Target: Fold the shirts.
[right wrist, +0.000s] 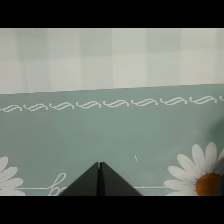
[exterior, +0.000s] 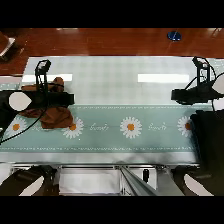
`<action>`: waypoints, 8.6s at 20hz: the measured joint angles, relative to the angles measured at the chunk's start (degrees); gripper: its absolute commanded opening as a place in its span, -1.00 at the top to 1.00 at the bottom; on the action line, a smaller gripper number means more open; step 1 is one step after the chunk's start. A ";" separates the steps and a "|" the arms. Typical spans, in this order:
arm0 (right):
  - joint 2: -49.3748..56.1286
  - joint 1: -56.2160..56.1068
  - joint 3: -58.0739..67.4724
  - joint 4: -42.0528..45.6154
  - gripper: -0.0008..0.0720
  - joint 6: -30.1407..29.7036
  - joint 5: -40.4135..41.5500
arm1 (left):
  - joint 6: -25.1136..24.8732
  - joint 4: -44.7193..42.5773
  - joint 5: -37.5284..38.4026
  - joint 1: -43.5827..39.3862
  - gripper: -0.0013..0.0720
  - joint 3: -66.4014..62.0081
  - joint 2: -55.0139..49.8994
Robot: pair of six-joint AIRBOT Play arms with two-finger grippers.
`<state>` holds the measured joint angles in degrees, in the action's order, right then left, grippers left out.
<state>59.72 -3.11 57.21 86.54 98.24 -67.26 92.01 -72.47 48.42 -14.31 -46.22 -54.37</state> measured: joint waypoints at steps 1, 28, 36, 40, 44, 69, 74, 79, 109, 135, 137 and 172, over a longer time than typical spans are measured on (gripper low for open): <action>0.00 0.00 0.00 -0.02 0.92 0.00 0.00 | -0.09 0.00 -0.02 0.00 0.89 0.00 -0.04; 1.11 -0.11 -0.22 7.17 -0.15 0.24 3.63 | 6.73 -26.56 -10.49 18.18 -0.42 -4.33 -4.24; 2.40 -0.17 -0.28 5.79 -0.15 2.34 3.32 | 8.94 -20.85 -3.50 21.40 -0.41 -4.61 -19.45; 2.54 -0.17 -0.28 4.94 -0.15 2.56 3.21 | 8.83 -16.52 -1.77 21.55 0.73 -4.76 -23.80; 2.58 -0.17 -0.28 4.15 -0.15 2.71 3.13 | 0.66 -8.83 3.10 21.46 0.89 -6.91 -24.79; -27.06 -0.17 -0.28 2.38 -0.14 4.15 2.99 | -23.19 28.63 -17.27 -17.38 0.90 -38.12 -1.27; -27.52 -0.17 -0.28 2.69 -0.14 4.02 2.82 | -21.46 28.61 -21.84 -23.34 0.89 -20.90 -1.20; -24.35 -0.17 -1.36 2.80 -0.14 3.78 1.36 | -20.63 27.87 -15.93 -19.28 0.89 -3.41 -1.31; -10.67 22.71 -24.83 -19.30 -0.15 -10.73 7.91 | -35.76 69.68 -1.22 1.18 -0.39 33.44 -2.54; 2.43 -9.86 -31.21 -35.71 0.45 -6.97 14.67 | -57.48 90.29 1.27 1.77 0.89 30.58 -9.03; 4.42 -10.58 -29.79 -36.09 0.92 -8.33 16.26 | -57.51 90.29 1.27 1.77 0.89 30.56 -9.03; -26.40 8.15 36.63 0.70 0.92 -6.29 -30.21 | -13.51 10.10 28.28 25.83 0.90 -52.24 14.80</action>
<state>33.32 5.04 93.84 87.24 91.94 -97.47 78.50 -62.37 76.71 11.53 -98.45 -39.57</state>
